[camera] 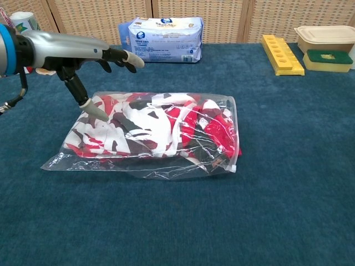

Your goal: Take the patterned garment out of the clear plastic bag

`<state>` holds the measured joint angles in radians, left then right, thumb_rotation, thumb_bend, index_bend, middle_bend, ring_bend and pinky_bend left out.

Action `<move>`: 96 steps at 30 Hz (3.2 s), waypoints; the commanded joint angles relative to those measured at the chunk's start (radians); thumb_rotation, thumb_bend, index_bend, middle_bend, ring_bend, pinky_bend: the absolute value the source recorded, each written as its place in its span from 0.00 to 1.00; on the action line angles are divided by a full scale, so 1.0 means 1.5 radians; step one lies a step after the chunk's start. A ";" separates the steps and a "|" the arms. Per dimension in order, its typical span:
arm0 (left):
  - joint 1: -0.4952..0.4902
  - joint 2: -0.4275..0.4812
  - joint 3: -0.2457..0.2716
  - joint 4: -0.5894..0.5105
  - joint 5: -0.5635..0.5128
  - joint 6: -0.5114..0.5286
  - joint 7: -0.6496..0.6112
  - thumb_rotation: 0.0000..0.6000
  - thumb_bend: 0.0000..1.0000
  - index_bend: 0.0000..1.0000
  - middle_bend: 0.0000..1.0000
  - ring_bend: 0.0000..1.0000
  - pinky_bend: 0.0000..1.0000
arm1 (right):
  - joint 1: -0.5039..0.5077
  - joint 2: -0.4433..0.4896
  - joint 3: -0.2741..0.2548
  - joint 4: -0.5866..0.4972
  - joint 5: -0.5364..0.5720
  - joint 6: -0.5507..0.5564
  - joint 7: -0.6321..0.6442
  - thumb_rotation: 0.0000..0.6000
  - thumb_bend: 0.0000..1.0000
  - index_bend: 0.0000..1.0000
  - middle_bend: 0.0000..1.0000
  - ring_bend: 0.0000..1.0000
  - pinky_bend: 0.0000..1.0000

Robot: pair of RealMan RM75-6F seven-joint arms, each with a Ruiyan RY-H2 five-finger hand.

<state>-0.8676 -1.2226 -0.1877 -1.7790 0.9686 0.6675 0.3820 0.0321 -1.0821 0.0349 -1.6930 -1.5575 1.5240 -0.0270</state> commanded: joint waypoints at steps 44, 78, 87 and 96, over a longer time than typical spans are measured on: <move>-0.227 -0.448 0.035 0.472 0.079 0.096 -0.112 1.00 0.42 0.73 0.61 0.59 0.69 | -0.017 0.021 0.011 0.002 0.026 0.017 0.020 1.00 0.19 0.20 0.18 0.17 0.14; -0.202 -0.604 0.123 0.993 0.502 0.565 -0.683 1.00 0.42 0.79 0.68 0.65 0.66 | 0.104 -0.015 0.052 -0.055 -0.107 -0.019 -0.005 1.00 0.19 0.32 0.32 0.43 0.45; -0.211 -0.624 0.123 1.019 0.493 0.544 -0.672 1.00 0.43 0.79 0.68 0.65 0.66 | 0.125 -0.010 0.043 -0.099 -0.116 -0.048 -0.020 1.00 0.18 0.32 0.33 0.45 0.49; -0.217 -0.638 0.119 1.029 0.482 0.546 -0.672 1.00 0.43 0.79 0.68 0.65 0.65 | 0.141 -0.023 0.048 -0.120 -0.071 -0.079 -0.015 1.00 0.17 0.33 0.34 0.49 0.55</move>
<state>-1.1928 -2.1787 -0.0088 -0.2356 1.6926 1.4850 -0.6260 0.2403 -1.1120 0.1050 -1.8676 -1.6805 1.4158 -0.0518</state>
